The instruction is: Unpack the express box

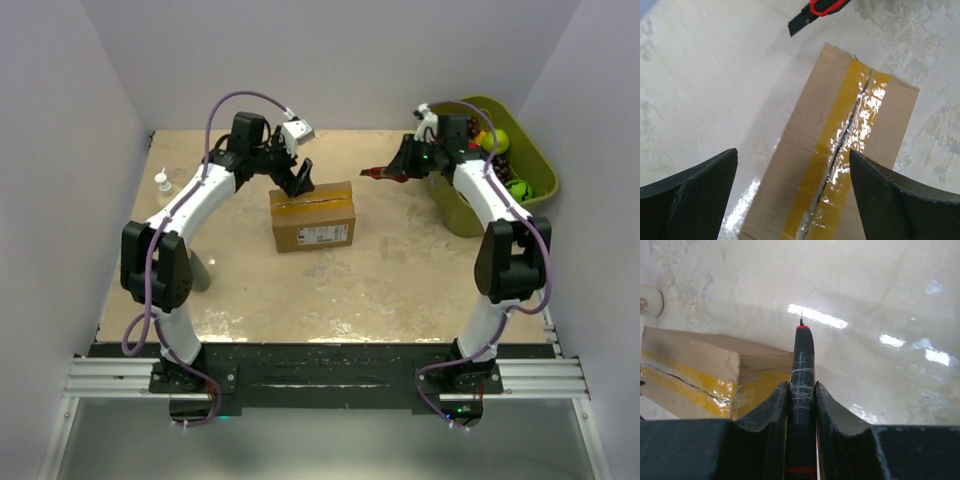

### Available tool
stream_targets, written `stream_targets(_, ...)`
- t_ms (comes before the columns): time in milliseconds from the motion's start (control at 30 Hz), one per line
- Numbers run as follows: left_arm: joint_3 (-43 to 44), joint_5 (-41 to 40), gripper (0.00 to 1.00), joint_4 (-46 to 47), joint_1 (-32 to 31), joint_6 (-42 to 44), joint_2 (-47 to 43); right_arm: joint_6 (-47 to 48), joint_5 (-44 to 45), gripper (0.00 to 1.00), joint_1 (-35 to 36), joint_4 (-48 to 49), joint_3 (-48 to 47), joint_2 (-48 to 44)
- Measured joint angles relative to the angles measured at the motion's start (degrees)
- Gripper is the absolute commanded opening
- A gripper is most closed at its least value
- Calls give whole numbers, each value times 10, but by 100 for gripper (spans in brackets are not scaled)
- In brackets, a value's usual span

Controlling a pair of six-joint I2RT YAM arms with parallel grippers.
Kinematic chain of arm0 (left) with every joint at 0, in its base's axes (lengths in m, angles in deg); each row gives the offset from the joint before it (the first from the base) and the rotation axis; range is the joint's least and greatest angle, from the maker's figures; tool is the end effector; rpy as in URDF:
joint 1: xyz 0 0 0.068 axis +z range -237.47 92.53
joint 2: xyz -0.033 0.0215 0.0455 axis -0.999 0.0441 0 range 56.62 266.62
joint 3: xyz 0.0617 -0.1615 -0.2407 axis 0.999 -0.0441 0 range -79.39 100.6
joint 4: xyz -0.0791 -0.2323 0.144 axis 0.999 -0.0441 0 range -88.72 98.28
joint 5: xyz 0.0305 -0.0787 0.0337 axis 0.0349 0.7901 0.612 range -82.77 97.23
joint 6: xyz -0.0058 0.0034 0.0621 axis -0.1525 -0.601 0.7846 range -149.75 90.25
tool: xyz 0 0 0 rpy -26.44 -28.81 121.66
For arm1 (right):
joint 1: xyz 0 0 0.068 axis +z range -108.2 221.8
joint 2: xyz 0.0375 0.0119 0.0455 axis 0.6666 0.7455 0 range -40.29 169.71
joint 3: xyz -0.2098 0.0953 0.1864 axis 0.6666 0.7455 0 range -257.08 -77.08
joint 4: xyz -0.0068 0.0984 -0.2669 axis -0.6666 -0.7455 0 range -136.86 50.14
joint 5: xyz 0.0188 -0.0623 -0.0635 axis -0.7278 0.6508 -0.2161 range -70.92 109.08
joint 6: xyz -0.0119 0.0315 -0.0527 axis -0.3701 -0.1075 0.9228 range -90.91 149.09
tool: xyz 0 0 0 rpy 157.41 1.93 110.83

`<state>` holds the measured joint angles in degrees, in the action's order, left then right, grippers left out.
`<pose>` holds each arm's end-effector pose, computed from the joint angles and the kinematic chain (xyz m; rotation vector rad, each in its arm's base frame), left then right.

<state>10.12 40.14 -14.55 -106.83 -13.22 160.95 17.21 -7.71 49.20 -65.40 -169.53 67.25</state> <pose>0.4230 -0.1760 0.3123 0.9641 1.9588 -0.6641 0.4644 0.0819 0.3002 -0.1597 2.2811 0.7085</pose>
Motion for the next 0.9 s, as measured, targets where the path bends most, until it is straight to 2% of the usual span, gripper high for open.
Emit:
stream_targets(200,112,76,100,-18,-2,28,38,-59,-113,0,-111,77,105,-48)
stream_targets(267,123,89,100,-23,-9,44,48,-91,-158,0,-132,123,151,-62)
stream_targets(467,129,80,100,-84,-56,119,78,-212,-255,0,-111,293,268,-79)
stream_targets(667,131,59,98,-139,-65,163,94,-324,-300,0,-106,457,321,-77)
stream_targets(767,131,48,97,-153,-62,174,98,-353,-309,0,-108,498,331,-76)
stream_targets(900,121,38,95,-151,-62,177,102,-357,-315,0,-111,504,339,-76)
